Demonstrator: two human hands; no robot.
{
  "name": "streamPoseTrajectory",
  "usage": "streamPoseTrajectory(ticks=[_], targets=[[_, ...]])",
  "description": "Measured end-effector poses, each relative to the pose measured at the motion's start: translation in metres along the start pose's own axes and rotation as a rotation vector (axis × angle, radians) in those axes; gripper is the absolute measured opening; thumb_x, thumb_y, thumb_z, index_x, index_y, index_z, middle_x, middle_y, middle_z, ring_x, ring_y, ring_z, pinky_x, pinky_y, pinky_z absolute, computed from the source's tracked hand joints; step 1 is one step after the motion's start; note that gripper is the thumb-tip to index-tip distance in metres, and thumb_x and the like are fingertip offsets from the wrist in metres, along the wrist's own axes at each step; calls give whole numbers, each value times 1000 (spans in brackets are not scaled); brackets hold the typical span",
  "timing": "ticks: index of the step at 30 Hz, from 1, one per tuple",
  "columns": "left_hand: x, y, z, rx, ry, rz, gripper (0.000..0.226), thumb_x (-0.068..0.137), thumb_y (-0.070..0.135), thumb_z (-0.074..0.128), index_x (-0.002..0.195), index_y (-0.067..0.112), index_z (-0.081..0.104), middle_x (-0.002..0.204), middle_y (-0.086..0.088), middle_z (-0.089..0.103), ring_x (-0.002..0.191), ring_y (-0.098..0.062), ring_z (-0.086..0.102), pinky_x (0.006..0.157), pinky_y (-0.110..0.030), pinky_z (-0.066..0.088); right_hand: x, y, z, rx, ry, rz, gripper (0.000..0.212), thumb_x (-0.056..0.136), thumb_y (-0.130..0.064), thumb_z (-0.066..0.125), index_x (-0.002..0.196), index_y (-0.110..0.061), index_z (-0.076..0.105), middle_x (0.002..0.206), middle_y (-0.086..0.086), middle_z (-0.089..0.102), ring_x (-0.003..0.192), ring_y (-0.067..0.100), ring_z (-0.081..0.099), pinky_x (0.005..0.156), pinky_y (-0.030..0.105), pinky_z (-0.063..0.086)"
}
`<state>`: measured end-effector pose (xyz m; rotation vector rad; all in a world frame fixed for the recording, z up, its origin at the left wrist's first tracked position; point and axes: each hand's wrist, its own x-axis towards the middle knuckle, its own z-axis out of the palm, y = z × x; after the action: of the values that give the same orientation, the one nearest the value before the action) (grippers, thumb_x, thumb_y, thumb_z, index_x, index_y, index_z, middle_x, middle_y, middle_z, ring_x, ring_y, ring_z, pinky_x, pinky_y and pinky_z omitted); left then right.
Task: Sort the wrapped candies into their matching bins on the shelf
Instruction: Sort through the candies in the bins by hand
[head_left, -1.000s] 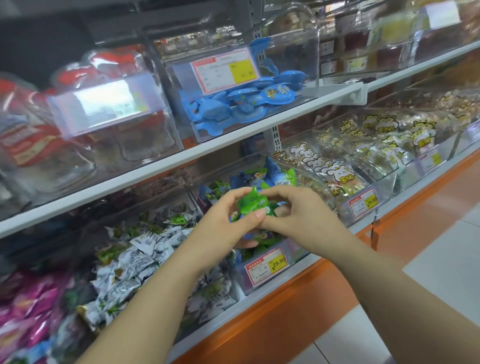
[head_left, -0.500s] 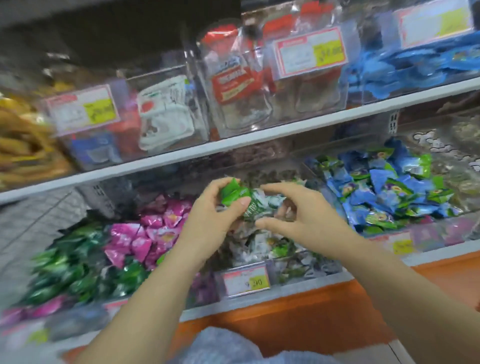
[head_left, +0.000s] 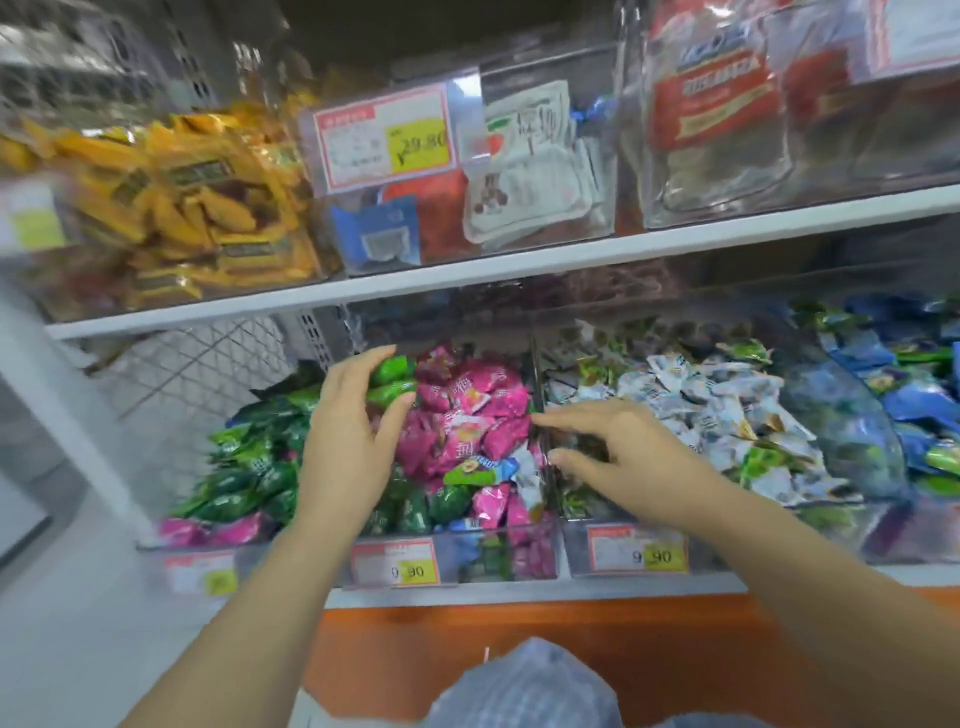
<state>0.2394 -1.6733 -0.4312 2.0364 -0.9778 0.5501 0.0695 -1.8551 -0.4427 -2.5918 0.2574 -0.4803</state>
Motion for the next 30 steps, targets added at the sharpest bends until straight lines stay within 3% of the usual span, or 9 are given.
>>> streamPoseTrajectory(ticks=[3, 6, 9, 16, 18, 20, 22, 26, 30], targets=[[1, -13, -15, 12, 84, -24, 41, 92, 20, 60, 131, 21, 49, 121, 1, 50, 106, -5, 45, 92, -18, 34, 9, -6, 0, -22, 38, 28, 40, 94, -33, 54, 134, -27, 53, 145, -7, 42, 136, 9, 34, 112, 24, 20], [-5, -28, -28, 10, 122, -80, 42, 92, 19, 59, 133, 20, 48, 125, 2, 48, 106, 2, 40, 93, -11, 31, 20, -22, 8, -11, 103, 61, 39, 92, -34, 56, 131, -28, 55, 148, -5, 39, 136, 13, 35, 114, 35, 26], [-12, -45, -44, 42, 137, -116, 42, 92, 17, 60, 132, 18, 48, 130, -4, 50, 109, -4, 43, 96, -21, 34, 29, -38, 18, -33, 132, 103, 39, 92, -32, 57, 131, -25, 55, 147, 1, 41, 137, 17, 33, 110, 31, 26], [-18, -77, -69, 196, 118, -168, 39, 95, 13, 53, 133, 18, 48, 135, -7, 46, 105, -24, 53, 79, -32, 39, 35, -55, 37, -95, 179, 245, 40, 91, -28, 59, 129, -19, 57, 143, 11, 44, 137, 22, 28, 106, 27, 28], [-13, -86, -68, 245, -40, -134, 45, 97, 18, 49, 141, 21, 41, 147, -4, 37, 122, -28, 49, 94, -42, 41, 36, -56, 39, -115, 172, 251, 38, 90, -28, 60, 127, -19, 58, 141, 10, 46, 136, 23, 29, 106, 27, 27], [-9, -93, -63, 391, -381, -150, 51, 101, 38, 35, 149, 33, 20, 159, 5, 13, 141, -27, 26, 112, -53, 19, 36, -54, 38, -126, 159, 248, 38, 89, -29, 62, 126, -19, 59, 140, 10, 47, 136, 23, 30, 106, 27, 28], [-7, -97, -58, 530, -658, -222, 54, 99, 52, 18, 149, 42, 1, 159, 12, -5, 147, -21, 2, 113, -58, 1, 38, -51, 37, -131, 144, 243, 38, 88, -30, 63, 124, -19, 61, 137, 11, 50, 136, 23, 32, 108, 29, 28], [-1, -94, -57, 574, -768, -300, 53, 98, 55, 9, 147, 46, -10, 158, 9, -15, 146, -21, -12, 114, -59, -7, 39, -49, 36, -141, 116, 227, 37, 85, -31, 65, 120, -19, 64, 134, 11, 54, 134, 23, 36, 109, 33, 32], [6, -74, -59, 471, -746, -391, 52, 99, 54, 13, 148, 45, -1, 159, 6, -15, 146, -24, -14, 113, -60, -9, 32, -52, 21, -109, 74, 212, 36, 89, -30, 62, 124, -23, 61, 145, 4, 43, 131, 20, 42, 104, 26, 32]])
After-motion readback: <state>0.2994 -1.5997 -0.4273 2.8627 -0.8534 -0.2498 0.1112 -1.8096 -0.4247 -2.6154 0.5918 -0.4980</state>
